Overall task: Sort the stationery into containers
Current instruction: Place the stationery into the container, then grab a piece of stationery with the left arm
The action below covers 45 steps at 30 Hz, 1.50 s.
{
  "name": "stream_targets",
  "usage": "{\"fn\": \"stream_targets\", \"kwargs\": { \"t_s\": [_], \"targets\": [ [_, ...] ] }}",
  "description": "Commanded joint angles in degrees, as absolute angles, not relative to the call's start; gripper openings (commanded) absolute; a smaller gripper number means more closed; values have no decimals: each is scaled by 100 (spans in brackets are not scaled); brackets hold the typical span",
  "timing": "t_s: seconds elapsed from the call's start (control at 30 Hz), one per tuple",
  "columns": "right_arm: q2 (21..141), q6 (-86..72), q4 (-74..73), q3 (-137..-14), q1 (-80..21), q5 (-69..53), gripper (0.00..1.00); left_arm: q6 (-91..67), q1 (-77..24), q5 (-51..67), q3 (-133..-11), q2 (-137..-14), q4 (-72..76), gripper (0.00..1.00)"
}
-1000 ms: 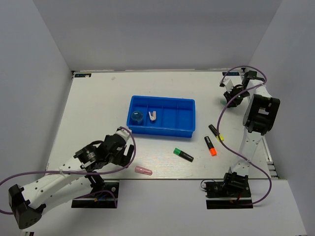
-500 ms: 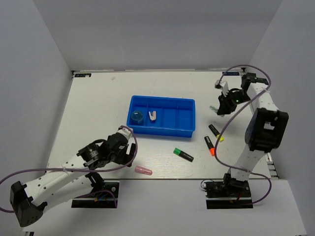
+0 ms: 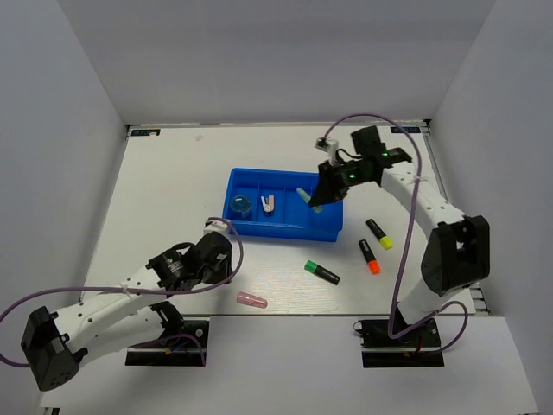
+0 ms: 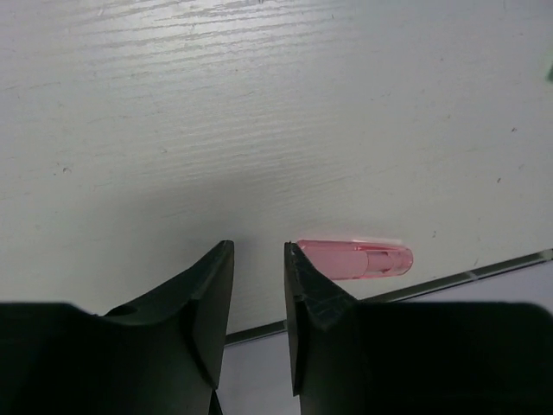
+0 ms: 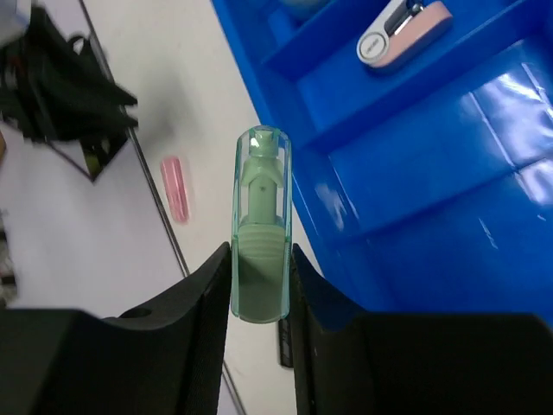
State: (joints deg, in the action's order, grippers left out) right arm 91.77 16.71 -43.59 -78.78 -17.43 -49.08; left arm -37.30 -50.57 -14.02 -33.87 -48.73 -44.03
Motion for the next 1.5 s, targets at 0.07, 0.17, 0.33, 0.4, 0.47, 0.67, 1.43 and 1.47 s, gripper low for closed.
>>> {"fn": "stream_targets", "kwargs": {
  "t_s": [0.07,0.17,0.33,0.4,0.47,0.67,1.43,1.47],
  "targets": [
    [9518,-1589,-2681,-8296,-2504,-3135,0,-4394,-5238,-1748,-3551,-4974,-4245,54],
    [9817,-1959,-2882,-8534,-2698,-1930,0,-4421,-5457,-1915,-3638,-5053,-4271,73],
    [10098,-1934,-2892,-8421,-2848,-757,0,-4815,-5992,-2504,-3902,-5491,-4683,79],
    [10177,-1846,-2777,-8350,-2856,-677,0,-5218,-6117,-2836,-4121,-5659,-4868,79],
    [10414,-1741,-2804,-8454,-2865,-650,0,-5641,-6354,-3014,-4323,-5967,-5088,80],
    [10871,-1696,-2847,-8779,-2900,-712,4,-7215,-6837,-3901,-4307,-6293,-5100,79],
    [8149,-1134,-2443,-6909,-2339,-1107,76,-12830,-7803,-4009,-5607,-8296,-7511,73],
    [8087,-1142,-2443,-6769,-2277,-1099,78,-13189,-7848,-3973,-5555,-8366,-7489,73]
  ]
}}
